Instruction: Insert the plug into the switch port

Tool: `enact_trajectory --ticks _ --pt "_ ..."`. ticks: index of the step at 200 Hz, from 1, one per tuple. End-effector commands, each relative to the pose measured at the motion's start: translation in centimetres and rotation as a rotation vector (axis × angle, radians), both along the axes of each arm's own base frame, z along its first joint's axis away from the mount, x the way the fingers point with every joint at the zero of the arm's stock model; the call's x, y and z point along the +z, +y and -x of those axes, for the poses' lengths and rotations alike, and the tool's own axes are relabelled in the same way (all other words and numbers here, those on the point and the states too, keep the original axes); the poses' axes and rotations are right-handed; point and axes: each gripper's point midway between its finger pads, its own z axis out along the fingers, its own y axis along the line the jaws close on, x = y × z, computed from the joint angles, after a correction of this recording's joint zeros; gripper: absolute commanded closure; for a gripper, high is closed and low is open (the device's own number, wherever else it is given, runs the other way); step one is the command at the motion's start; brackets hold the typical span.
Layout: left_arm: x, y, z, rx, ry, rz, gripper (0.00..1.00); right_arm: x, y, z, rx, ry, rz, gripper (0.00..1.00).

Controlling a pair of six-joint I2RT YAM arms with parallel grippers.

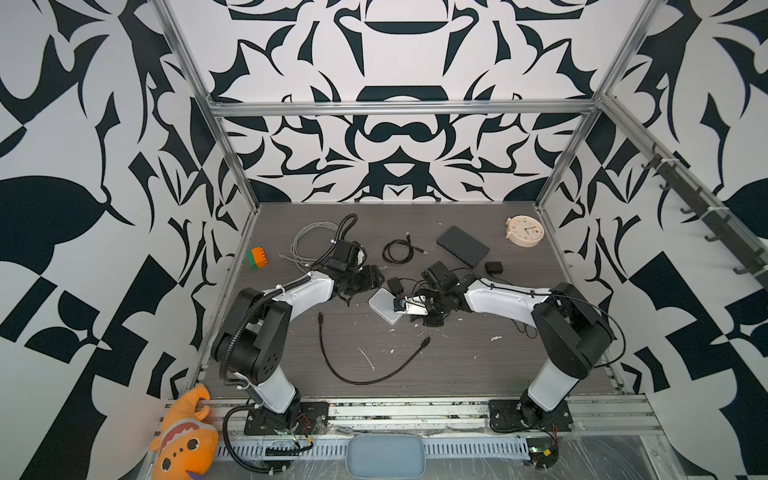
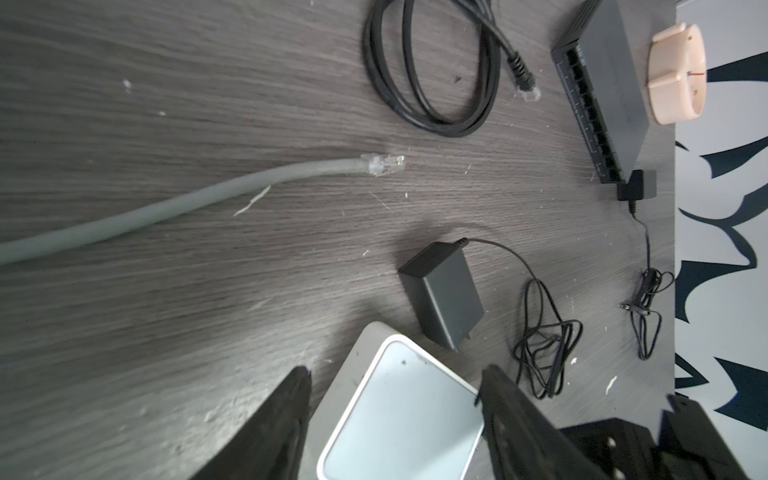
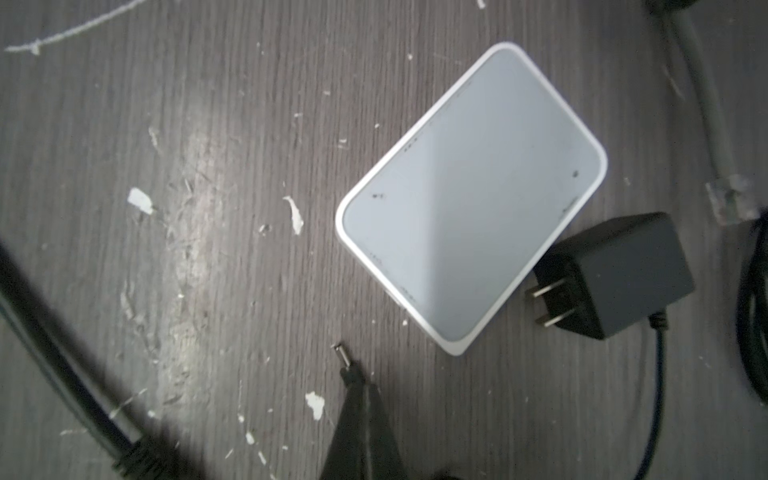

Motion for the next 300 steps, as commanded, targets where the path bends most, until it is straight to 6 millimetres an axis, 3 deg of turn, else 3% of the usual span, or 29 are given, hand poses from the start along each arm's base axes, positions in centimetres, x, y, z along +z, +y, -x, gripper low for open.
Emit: enact_trajectory --ticks 1,10,43,82,161,240,300 --pt "0.2 -0.9 -0.3 -0.023 -0.013 0.020 0.32 0.4 0.4 -0.9 -0.037 -0.029 -0.017 1.00" --pt "0.1 -0.8 -0.3 -0.015 -0.010 0.016 0.32 0.8 0.3 -0.6 -0.017 -0.034 -0.022 1.00" --pt "0.3 0.0 0.0 -0.004 -0.021 -0.016 0.32 1.6 -0.6 0.6 0.060 -0.032 -0.004 0.79" --pt "0.4 0.7 0.2 0.002 -0.026 -0.040 0.31 0.5 -1.5 0.7 0.075 0.014 0.040 0.73" --pt "0.4 1.3 0.5 0.016 -0.024 -0.044 0.31 -1.4 -1.5 -0.4 0.067 -0.004 0.081 0.72" --pt "0.2 1.2 0.2 0.022 -0.016 -0.040 0.31 2.3 0.2 -1.6 0.071 -0.079 -0.022 0.71" --pt "-0.2 1.4 0.4 0.028 -0.009 -0.052 0.31 0.1 0.5 -1.7 0.096 -0.026 0.017 0.72"
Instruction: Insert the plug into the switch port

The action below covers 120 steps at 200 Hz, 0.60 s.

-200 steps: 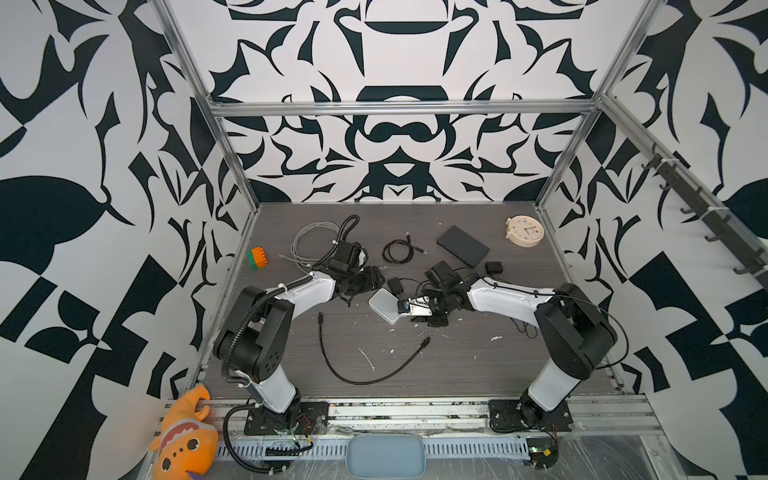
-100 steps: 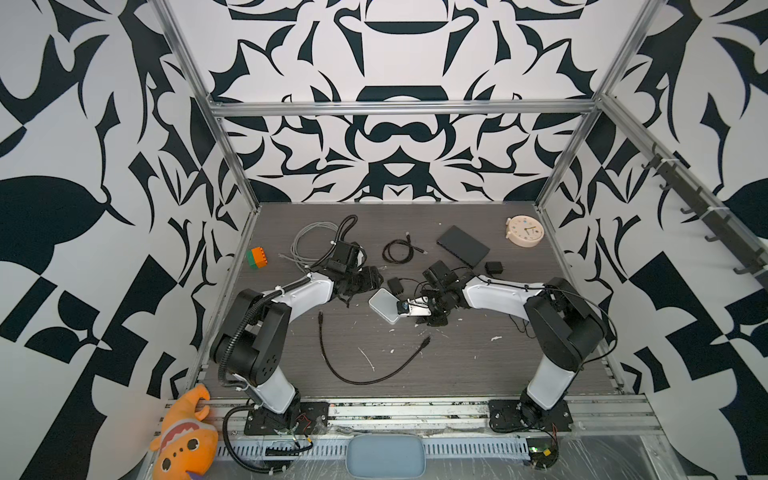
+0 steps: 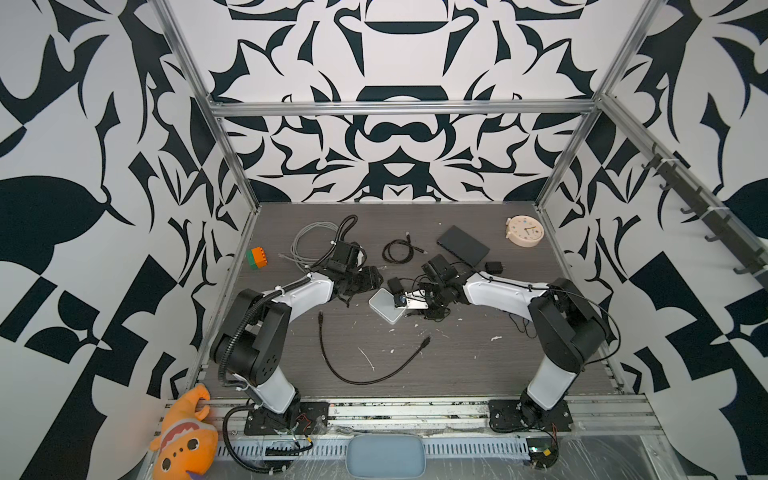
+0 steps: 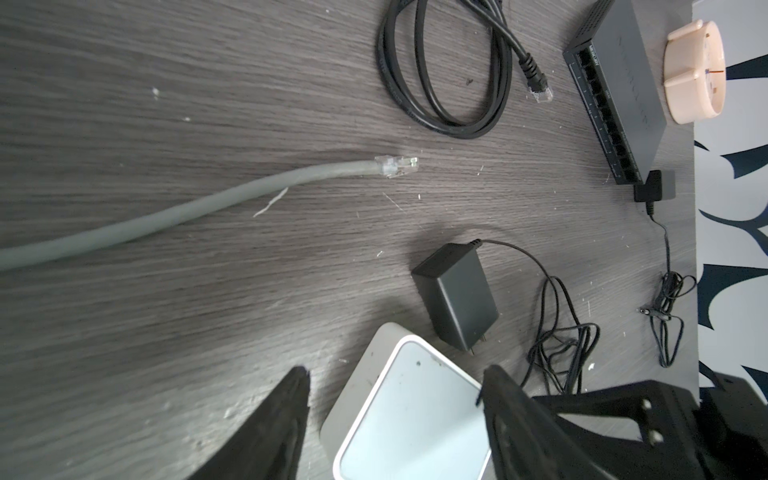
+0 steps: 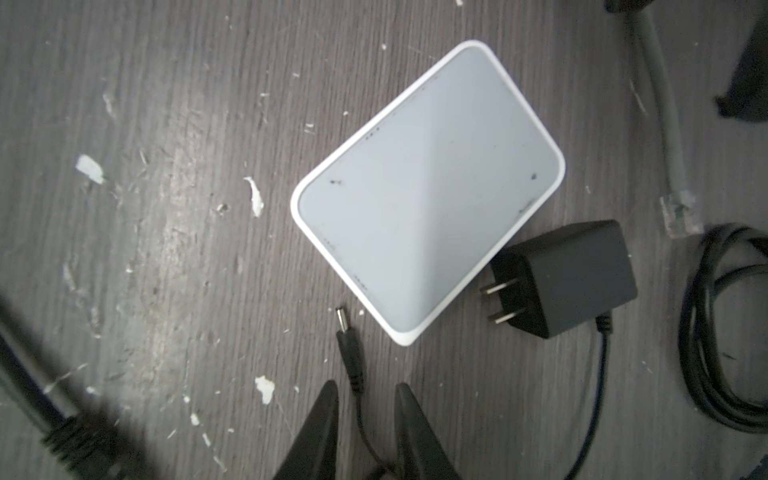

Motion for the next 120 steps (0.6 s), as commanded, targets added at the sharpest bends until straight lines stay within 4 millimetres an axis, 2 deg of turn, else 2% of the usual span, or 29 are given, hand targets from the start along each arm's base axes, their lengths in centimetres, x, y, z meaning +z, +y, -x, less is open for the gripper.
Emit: enact_trajectory --ticks 1,56,73,104,120 --pt "-0.4 0.6 0.5 0.013 0.022 -0.017 0.31 0.0 0.7 -0.1 0.022 0.017 -0.015 0.72" --pt "-0.3 0.8 0.4 0.014 0.018 -0.019 0.31 -2.0 0.4 0.1 0.031 0.056 0.036 0.74" --pt "-0.2 0.8 0.4 0.014 0.019 -0.020 0.30 -2.2 0.4 0.3 0.040 0.067 0.044 0.79" --pt "0.2 0.8 0.5 0.011 0.015 -0.016 0.31 -2.4 0.0 0.7 0.052 0.075 0.059 0.97" --pt "0.2 0.8 0.5 0.006 0.015 -0.016 0.31 -2.5 -0.1 0.9 0.058 0.077 0.061 1.00"
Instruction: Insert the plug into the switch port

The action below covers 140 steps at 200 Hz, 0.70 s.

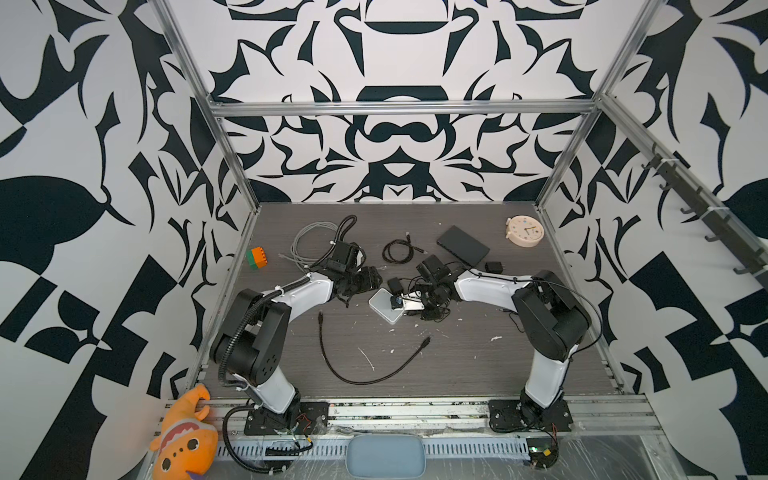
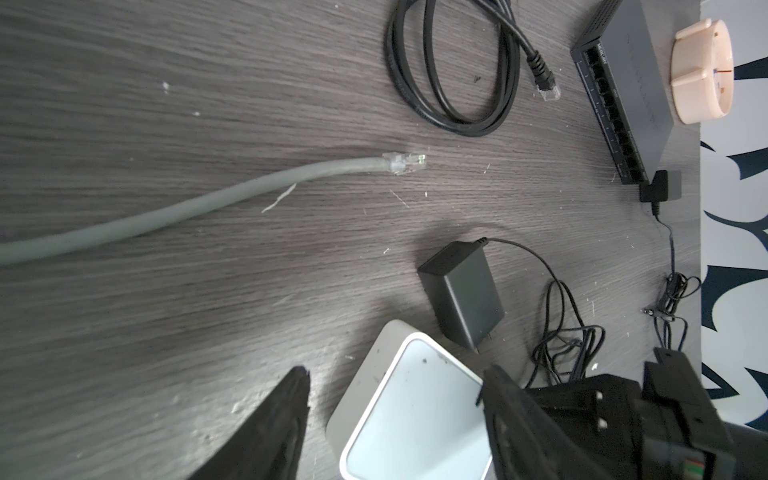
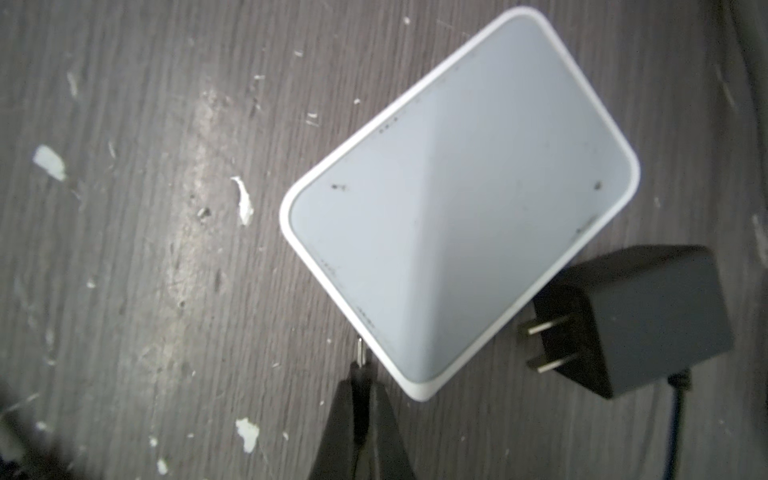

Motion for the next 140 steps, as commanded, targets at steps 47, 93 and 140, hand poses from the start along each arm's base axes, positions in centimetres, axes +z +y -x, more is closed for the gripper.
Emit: enact_trajectory --ticks 47,93,140 --pt "0.0 0.0 0.7 -0.007 0.026 0.018 0.31 1.7 0.2 0.7 0.010 -0.002 -0.039 1.00" --pt "0.6 -1.2 0.4 -0.004 0.029 0.075 0.31 4.3 1.0 1.7 -0.013 -0.002 -0.139 1.00" --pt "-0.1 -2.2 0.3 0.001 0.053 0.062 0.32 3.2 1.3 2.6 -0.035 0.029 -0.133 1.00"
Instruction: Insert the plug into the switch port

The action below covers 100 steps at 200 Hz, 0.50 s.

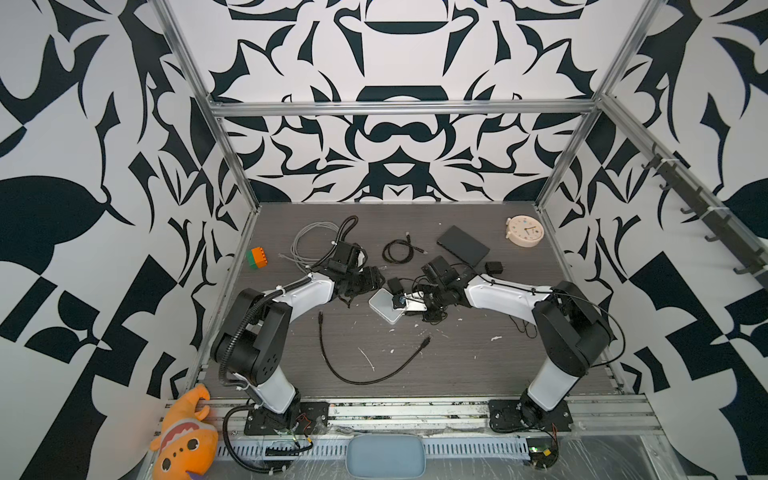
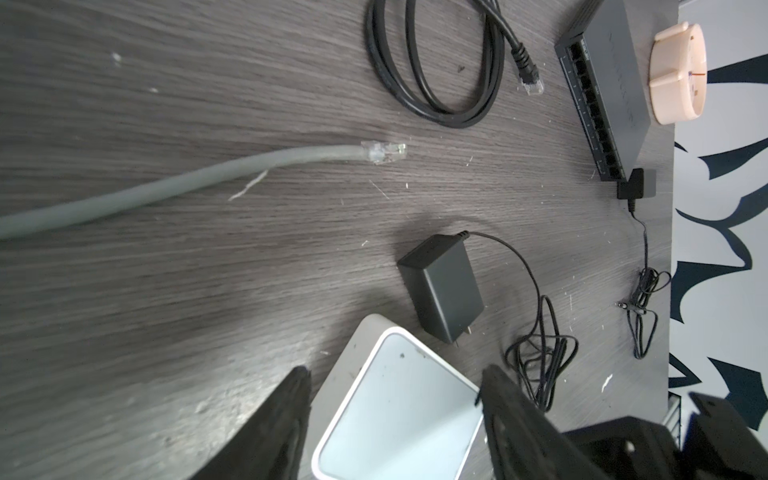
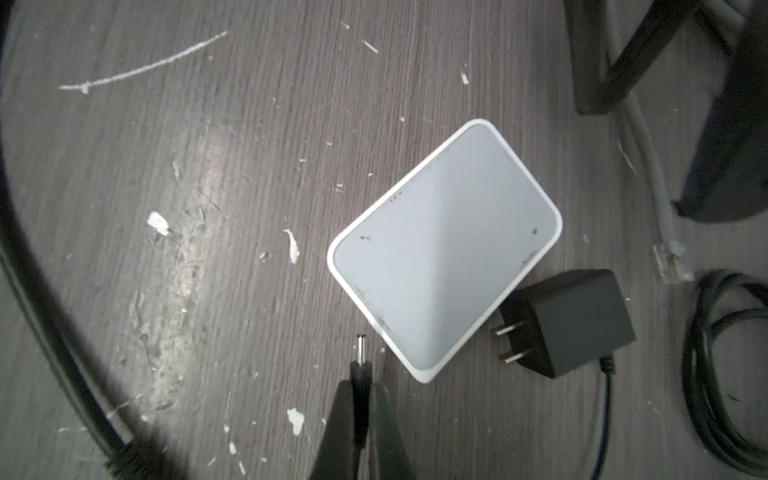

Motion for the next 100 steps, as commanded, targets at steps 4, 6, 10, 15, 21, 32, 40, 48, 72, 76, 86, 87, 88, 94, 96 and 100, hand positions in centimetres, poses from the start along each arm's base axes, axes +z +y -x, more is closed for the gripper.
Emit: enact_trajectory --ticks 4,6,10,15,21,32,40,48,72,76,86,87,88,94,96,100 --pt "-0.2 -0.7 -0.4 0.013 0.020 0.011 0.32 0.0 0.5 0.8 -0.016 0.040 -0.023 1.00" --pt "-0.2 -0.7 -0.4 0.013 0.021 0.010 0.32 0.0 0.5 0.7 -0.017 0.040 -0.023 1.00" --pt "-0.2 -0.7 -0.4 0.015 0.022 0.011 0.32 -0.1 0.5 0.8 -0.017 0.042 -0.022 1.00" --pt "-0.2 -0.7 -0.5 0.016 0.022 0.011 0.32 -0.1 0.5 0.8 -0.017 0.042 -0.020 1.00" --pt "-0.2 -0.7 -0.6 0.019 0.021 0.011 0.32 -0.2 0.4 0.8 -0.018 0.043 -0.017 1.00" --pt "-0.1 -0.6 -0.7 0.021 0.020 0.007 0.32 -0.4 0.4 0.7 -0.024 0.038 -0.011 1.00" --pt "-0.1 -0.6 -0.7 0.025 0.021 0.005 0.32 -0.6 0.4 0.4 -0.033 0.033 -0.004 1.00" --pt "0.0 -0.6 -0.7 0.025 0.022 0.003 0.32 -0.7 0.5 0.2 -0.041 0.034 0.001 1.00" --pt "0.0 -0.6 -0.7 0.031 0.030 0.004 0.32 -0.9 0.5 -0.2 -0.053 0.037 0.021 1.00" --pt "0.0 -0.6 -0.7 0.032 0.030 0.004 0.32 -1.0 0.4 -0.2 -0.053 0.037 0.027 1.00" --pt "-0.1 -0.6 -0.7 0.035 0.032 0.002 0.32 -1.3 0.2 -0.3 -0.052 0.039 0.047 1.00" --pt "-0.1 -0.6 -0.7 0.035 0.032 0.002 0.32 -1.3 0.2 -0.2 -0.051 0.040 0.050 1.00" --pt "-0.1 -0.6 -0.7 0.036 0.032 0.003 0.32 -1.3 0.1 -0.2 -0.050 0.042 0.052 1.00" --pt "-0.1 -0.6 -0.7 0.037 0.033 0.003 0.32 -1.5 0.0 -0.3 -0.051 0.043 0.062 1.00" --pt "-0.2 -0.6 -0.7 0.037 0.034 0.003 0.32 -1.5 0.1 -0.3 -0.052 0.042 0.064 1.00" --pt "-0.1 -0.7 -0.7 0.038 0.033 0.004 0.32 -1.6 0.0 -0.3 -0.053 0.042 0.067 1.00"
